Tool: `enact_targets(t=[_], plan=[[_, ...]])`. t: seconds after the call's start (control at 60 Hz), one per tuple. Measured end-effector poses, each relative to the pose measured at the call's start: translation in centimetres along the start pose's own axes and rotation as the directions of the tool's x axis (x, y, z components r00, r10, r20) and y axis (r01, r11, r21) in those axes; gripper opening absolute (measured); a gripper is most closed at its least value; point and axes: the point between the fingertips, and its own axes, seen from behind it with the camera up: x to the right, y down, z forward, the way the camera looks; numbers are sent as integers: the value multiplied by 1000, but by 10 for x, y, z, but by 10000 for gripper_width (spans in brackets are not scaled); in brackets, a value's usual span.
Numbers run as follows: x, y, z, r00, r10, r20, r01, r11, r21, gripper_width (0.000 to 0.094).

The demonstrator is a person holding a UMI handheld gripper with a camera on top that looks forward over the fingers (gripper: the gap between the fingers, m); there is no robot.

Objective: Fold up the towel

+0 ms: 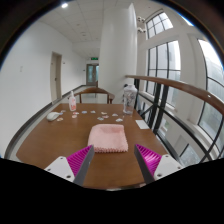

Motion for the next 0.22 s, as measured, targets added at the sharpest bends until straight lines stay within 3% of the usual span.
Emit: enact_targets(t=[0.133,0.217], plan=[[-7,-1,-26,1000,-9,8,9,999,32,846],[-23,-4,-33,996,11,83,-17,998,64,833]])
